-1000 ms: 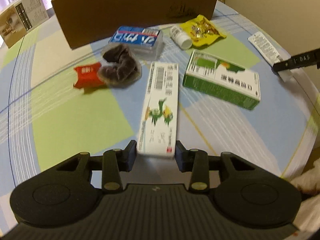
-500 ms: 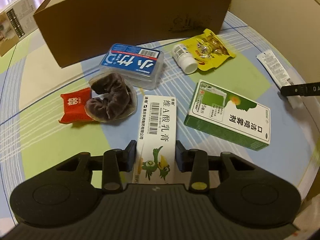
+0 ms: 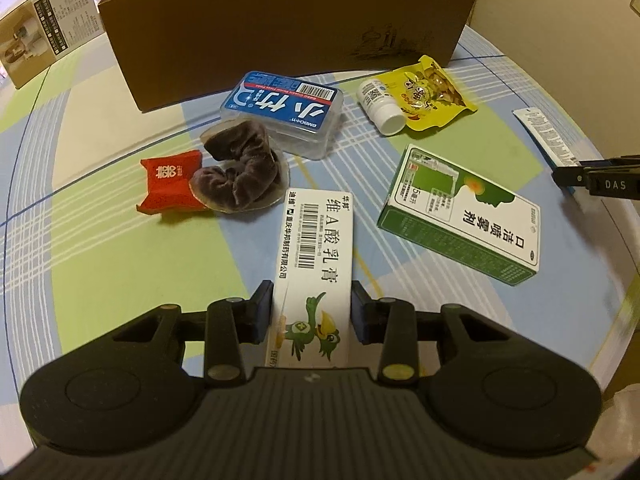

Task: Organize objects
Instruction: 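Carry the tube and medicine box into the brown box and release both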

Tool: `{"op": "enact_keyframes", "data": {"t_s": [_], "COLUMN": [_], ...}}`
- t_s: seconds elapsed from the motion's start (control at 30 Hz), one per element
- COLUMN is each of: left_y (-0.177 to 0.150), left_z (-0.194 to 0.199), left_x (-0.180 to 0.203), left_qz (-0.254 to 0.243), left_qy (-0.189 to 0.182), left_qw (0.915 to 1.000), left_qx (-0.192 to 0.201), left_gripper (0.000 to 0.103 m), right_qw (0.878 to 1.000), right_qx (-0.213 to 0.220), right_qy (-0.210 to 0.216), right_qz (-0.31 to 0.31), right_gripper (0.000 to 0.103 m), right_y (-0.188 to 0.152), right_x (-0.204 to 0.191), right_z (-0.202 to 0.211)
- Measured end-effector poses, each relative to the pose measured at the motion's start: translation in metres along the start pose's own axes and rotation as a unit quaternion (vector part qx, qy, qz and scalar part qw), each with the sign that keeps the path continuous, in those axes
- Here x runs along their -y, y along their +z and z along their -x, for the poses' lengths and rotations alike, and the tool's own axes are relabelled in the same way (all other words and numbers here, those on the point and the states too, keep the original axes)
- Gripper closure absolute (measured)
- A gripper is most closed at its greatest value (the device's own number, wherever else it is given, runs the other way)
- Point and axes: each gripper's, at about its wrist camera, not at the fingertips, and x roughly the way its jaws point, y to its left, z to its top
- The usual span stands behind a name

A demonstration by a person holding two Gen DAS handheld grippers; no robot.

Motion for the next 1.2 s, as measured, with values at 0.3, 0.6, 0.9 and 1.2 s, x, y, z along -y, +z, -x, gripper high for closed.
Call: {"op": "enact_keyframes", "data": {"t_s": [0.3, 0.6, 0.9, 1.2], "left_y": [0.004, 0.031, 0.081, 0.153], "left_z": [0.025, 0.056, 0.071, 0.07], "left_x": [-0.003, -0.015, -0.036, -0.054], "left_qz": [0.007, 0.032, 0.047, 0.054], "left_qy": [-0.004, 0.003, 0.035, 0.063], "left_qw": [0.9995, 0.9962, 0.9914, 0.9854], "left_qx": [0.03, 0.081, 0.117, 0.149], "left_gripper": [0.069, 0.069, 0.069, 0.068], "right_qw": [0.998, 0.991, 0.979, 0.97], "right_qx": [0.032, 0.069, 0.107, 0.137], "right_qy": [0.06, 0.118, 0.172, 0.198], "right_qz": [-0.017, -0.005, 0.022, 0.04], "right_gripper": [0.071, 0.071, 0.071, 0.071], "right_y": [0.01, 0.046, 0.105, 0.173], "right_x": [-0.008, -0.03, -0.056, -0.085], "right_z": [0.035, 0.06, 0.063, 0.049]}}
